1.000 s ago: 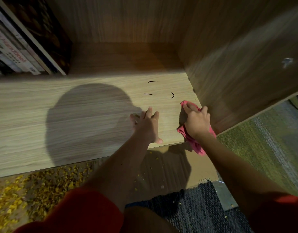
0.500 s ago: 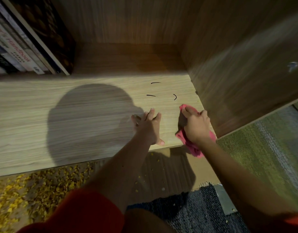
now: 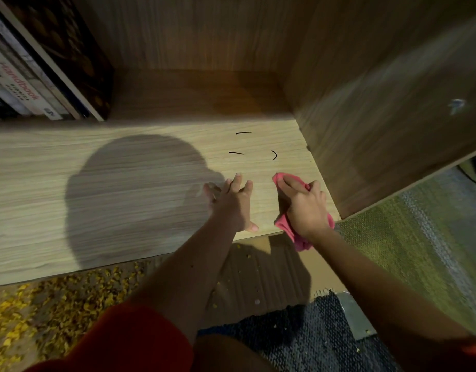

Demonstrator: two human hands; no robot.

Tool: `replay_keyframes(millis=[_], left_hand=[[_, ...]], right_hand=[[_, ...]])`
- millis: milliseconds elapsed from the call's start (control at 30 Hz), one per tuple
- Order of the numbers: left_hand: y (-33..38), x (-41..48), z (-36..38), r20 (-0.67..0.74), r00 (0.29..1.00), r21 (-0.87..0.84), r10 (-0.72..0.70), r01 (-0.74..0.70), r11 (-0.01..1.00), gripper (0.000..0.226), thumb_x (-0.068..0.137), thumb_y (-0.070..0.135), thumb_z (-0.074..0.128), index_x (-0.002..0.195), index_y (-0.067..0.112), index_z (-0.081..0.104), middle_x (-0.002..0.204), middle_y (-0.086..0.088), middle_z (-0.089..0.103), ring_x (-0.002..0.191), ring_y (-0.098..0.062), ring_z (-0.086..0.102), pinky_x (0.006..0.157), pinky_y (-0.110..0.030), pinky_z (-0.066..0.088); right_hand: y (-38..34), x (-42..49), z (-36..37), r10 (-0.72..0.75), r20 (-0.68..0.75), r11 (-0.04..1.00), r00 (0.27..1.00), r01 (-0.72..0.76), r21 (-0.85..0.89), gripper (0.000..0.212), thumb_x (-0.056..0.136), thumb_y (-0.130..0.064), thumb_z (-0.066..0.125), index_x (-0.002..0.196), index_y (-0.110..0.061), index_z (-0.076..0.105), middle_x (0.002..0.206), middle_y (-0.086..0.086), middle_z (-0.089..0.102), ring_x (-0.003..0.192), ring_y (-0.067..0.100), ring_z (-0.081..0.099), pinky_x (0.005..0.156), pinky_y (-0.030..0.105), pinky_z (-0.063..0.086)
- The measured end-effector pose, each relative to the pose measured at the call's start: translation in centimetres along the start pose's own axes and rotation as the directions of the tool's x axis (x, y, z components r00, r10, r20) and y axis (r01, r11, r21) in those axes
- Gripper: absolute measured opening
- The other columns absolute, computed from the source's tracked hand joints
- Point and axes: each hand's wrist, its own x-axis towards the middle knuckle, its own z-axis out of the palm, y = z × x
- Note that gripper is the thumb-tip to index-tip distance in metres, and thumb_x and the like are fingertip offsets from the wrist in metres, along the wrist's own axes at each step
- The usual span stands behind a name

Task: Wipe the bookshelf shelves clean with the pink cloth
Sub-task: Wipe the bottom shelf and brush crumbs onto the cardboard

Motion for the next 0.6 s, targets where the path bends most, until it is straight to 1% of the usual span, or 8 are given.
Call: replay_keyframes(millis=[100, 167, 200, 267, 367, 433, 467, 600], left_hand=[[0.1, 0.0, 0.1, -0.016, 1.0, 0.031, -0.011, 0.012, 0.999, 0.105, 0.079, 0.047, 0.067, 0.15, 0.024, -0.006, 0.156, -0.004, -0.019, 0.145, -0.025, -0.011, 0.108, -0.061, -0.009], [0.1, 0.0, 0.0, -0.022, 1.0, 0.051, -0.017, 0.018, 0.999, 0.105, 0.079, 0.05, 0.067, 0.15, 0.024, -0.006, 0.157, -0.003, -0.018, 0.145, -0.024, -0.01, 0.106, -0.063, -0.01], [0.2, 0.0, 0.0, -0.022, 1.0, 0.055, -0.019, 0.02, 0.998, 0.105, 0.079, 0.05, 0.067, 0.15, 0.025, -0.006, 0.157, -0.003, -0.017, 0.145, -0.024, -0.009, 0.105, -0.064, -0.011], [0.2, 0.0, 0.0, -0.03, 0.999, 0.055, -0.023, 0.024, 0.998, 0.105, 0.078, 0.05, 0.066, 0.15, 0.025, -0.006, 0.157, -0.003, -0.017, 0.145, -0.023, -0.009, 0.105, -0.065, -0.01], [0.1, 0.1, 0.1, -0.035, 0.999, 0.055, -0.022, 0.024, 0.998, 0.105, 0.078, 0.05, 0.067, 0.15, 0.025, -0.005, 0.157, -0.003, -0.017, 0.145, -0.023, -0.008, 0.105, -0.065, -0.011], [0.1, 0.1, 0.1, -0.035, 0.999, 0.057, -0.024, 0.026, 0.998, 0.105, 0.078, 0.05, 0.067, 0.15, 0.025, -0.005, 0.157, -0.003, -0.017, 0.145, -0.023, -0.008, 0.105, -0.065, -0.011], [0.1, 0.1, 0.1, -0.035, 0.999, 0.056, -0.025, 0.027, 0.998, 0.105, 0.079, 0.05, 0.067, 0.15, 0.025, -0.006, 0.157, -0.003, -0.017, 0.145, -0.023, -0.008, 0.105, -0.065, -0.01], [-0.1, 0.0, 0.3, -0.047, 0.999, 0.046, -0.012, 0.014, 0.999, 0.104, 0.079, 0.052, 0.066, 0.15, 0.027, -0.005, 0.157, -0.001, -0.017, 0.145, -0.021, -0.009, 0.105, -0.065, -0.01]], right_hand=[[0.2, 2.4, -0.5, 0.151, 0.072, 0.987, 0.986, -0.154, 0.04, 0.064, 0.087, 0.0, 0.045, 0.144, -0.026, 0.031, 0.138, 0.001, 0.044, 0.109, 0.033, 0.033, 0.091, 0.038, 0.031], [-0.4, 3.4, -0.6, 0.238, 0.079, 0.967, 0.968, -0.244, 0.076, 0.061, 0.085, 0.002, 0.043, 0.14, -0.025, 0.036, 0.124, 0.009, 0.052, 0.111, 0.034, 0.032, 0.091, 0.039, 0.029], [-0.7, 3.4, -0.5, 0.25, 0.071, 0.962, 0.966, -0.256, 0.093, 0.061, 0.084, 0.003, 0.042, 0.138, -0.024, 0.039, 0.12, 0.011, 0.053, 0.111, 0.034, 0.032, 0.089, 0.039, 0.029], [-0.8, 2.7, -0.5, 0.215, 0.051, 0.965, 0.975, -0.22, 0.14, 0.062, 0.084, 0.006, 0.04, 0.138, -0.023, 0.04, 0.126, 0.01, 0.051, 0.108, 0.033, 0.032, 0.089, 0.039, 0.029], [-0.5, 0.4, -0.2, 0.011, -0.013, 0.991, 1.0, -0.009, 0.135, 0.06, 0.089, 0.006, 0.038, 0.142, -0.024, 0.038, 0.142, 0.001, 0.042, 0.101, 0.03, 0.034, 0.085, 0.037, 0.033], [0.1, -0.2, 0.0, -0.091, -0.028, 0.992, 0.995, 0.093, 0.089, 0.061, 0.091, 0.004, 0.04, 0.143, -0.028, 0.036, 0.145, -0.005, 0.04, 0.093, 0.024, 0.031, 0.077, 0.031, 0.029], [0.5, 0.2, 0.0, -0.079, -0.007, 0.994, 0.997, 0.079, 0.081, 0.061, 0.091, 0.002, 0.041, 0.144, -0.029, 0.034, 0.146, -0.006, 0.039, 0.092, 0.023, 0.03, 0.076, 0.03, 0.027], [-0.1, 2.8, -0.2, 0.133, 0.039, 0.988, 0.99, -0.136, 0.08, 0.064, 0.089, -0.004, 0.049, 0.146, -0.023, 0.027, 0.148, -0.004, 0.032, 0.102, 0.03, 0.033, 0.086, 0.034, 0.03]])
